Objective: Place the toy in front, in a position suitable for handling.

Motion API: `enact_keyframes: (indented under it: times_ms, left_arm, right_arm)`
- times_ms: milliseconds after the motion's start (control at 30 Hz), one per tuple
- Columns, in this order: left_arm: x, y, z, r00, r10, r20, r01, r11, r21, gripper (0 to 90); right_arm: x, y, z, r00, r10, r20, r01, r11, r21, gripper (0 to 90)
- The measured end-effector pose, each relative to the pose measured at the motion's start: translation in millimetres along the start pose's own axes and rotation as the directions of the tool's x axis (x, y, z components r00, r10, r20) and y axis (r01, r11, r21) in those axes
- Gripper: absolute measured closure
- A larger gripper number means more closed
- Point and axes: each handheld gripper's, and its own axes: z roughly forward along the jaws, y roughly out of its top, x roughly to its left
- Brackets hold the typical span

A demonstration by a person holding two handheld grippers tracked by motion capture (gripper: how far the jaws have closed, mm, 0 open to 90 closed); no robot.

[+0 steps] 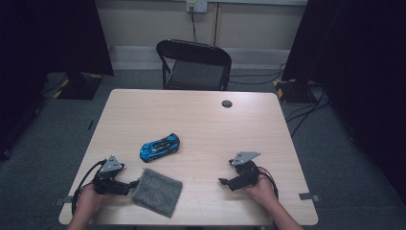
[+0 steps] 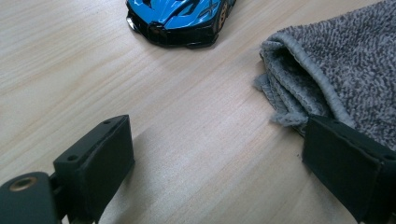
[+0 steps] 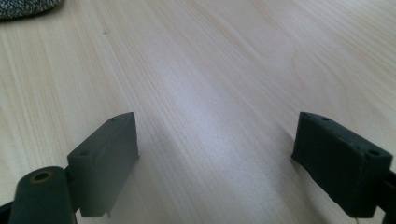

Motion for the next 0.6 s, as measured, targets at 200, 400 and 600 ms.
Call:
enact_keyframes:
  times_ms: [200, 400, 600]
  left_arm:
    - [-0.5, -0.5, -0.6, 1.0, -0.004, -0.005, 0.004, 1.0, 0.0, 8.3]
    - [-1.2, -0.4, -0.5, 0.9999, -0.01, -0.011, 0.01, 1.0, 0.001, 8.2]
    - [-0.2, -0.3, -1.0, 1.0, -0.003, -0.004, 0.003, 1.0, 0.004, 8.4]
  right_arm:
    - [0.2, 0.4, 0.6, 1.0, -0.001, 0.002, 0.001, 1.0, -0.001, 12.9]
    - [2.8, 2.7, 2.0, 0.9999, 0.006, 0.008, -0.006, 1.0, 0.005, 13.3]
    - [14.0, 10.7, 8.2, 0.9995, -0.026, -0.019, 0.027, 0.999, 0.018, 14.2]
